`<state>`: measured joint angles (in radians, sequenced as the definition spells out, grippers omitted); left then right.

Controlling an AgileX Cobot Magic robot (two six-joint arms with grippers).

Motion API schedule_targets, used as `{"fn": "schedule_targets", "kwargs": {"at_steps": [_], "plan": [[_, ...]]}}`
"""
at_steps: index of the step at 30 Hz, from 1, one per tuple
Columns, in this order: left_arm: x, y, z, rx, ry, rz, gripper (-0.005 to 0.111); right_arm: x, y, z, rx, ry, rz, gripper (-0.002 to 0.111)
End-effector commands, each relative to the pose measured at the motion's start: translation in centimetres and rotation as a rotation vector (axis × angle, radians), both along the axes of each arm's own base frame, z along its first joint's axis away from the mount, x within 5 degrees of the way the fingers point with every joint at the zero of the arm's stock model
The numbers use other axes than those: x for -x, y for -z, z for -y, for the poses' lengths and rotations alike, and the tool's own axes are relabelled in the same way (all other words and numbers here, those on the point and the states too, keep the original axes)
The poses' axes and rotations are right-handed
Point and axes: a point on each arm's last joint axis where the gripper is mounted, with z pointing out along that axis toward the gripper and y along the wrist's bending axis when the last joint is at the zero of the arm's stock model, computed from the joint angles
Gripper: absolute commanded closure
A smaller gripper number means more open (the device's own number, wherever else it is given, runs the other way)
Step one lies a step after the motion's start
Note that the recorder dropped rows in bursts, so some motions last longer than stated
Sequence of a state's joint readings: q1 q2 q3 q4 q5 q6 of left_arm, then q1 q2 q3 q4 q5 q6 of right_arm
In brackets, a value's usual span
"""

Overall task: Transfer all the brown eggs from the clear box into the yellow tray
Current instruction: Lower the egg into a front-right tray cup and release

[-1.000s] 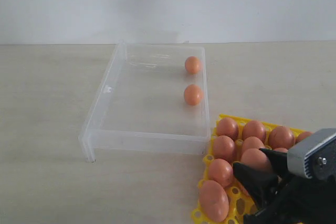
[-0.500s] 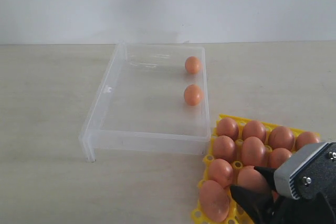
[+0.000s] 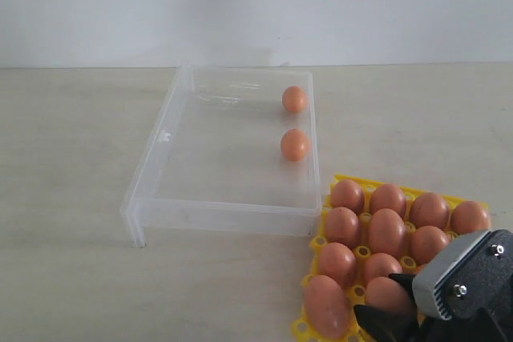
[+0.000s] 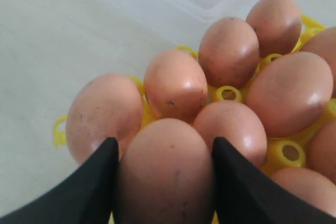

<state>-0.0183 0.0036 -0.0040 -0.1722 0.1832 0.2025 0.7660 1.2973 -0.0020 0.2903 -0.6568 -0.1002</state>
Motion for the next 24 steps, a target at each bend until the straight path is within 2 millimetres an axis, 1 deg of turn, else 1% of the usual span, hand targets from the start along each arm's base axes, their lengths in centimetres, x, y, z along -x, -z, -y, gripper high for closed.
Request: {"fn": "schedule_targets", "kwargs": {"at_steps": [1,3,6,14,16,19,20,22,24], "plan": [[0.01,0.09,0.03,-0.002,0.005,0.002,0.103,0.36,-0.14,-0.48,0.014,-0.095,0.025,0.108],[0.01,0.09,0.03,-0.002,0.005,0.002,0.103,0.53,-0.06,-0.66,0.026,-0.131,0.019,0.108],[0.01,0.09,0.03,-0.002,0.005,0.002,0.103,0.33,-0.05,-0.95,0.046,-0.138,-0.011,0.108],[0.01,0.09,0.03,-0.002,0.005,0.002,0.103,0.34,-0.04,-0.95,0.047,-0.138,-0.013,0.107],[0.01,0.09,0.03,-0.002,0.005,0.002,0.103,0.34,-0.04,-0.95,0.047,-0.138,-0.013,0.1],[0.01,0.09,0.03,-0.002,0.005,0.002,0.103,0.3,-0.05,-0.91,0.046,-0.13,-0.012,0.081],[0.01,0.09,0.03,-0.002,0.005,0.002,0.103,0.3,-0.05,-0.91,0.046,-0.13,-0.012,0.077],[0.01,0.09,0.03,-0.002,0.005,0.002,0.103,0.22,-0.1,-0.87,0.04,-0.119,-0.008,0.071],[0.01,0.09,0.03,-0.002,0.005,0.002,0.103,0.09,-0.18,-0.79,0.027,-0.094,-0.005,0.067]]}}
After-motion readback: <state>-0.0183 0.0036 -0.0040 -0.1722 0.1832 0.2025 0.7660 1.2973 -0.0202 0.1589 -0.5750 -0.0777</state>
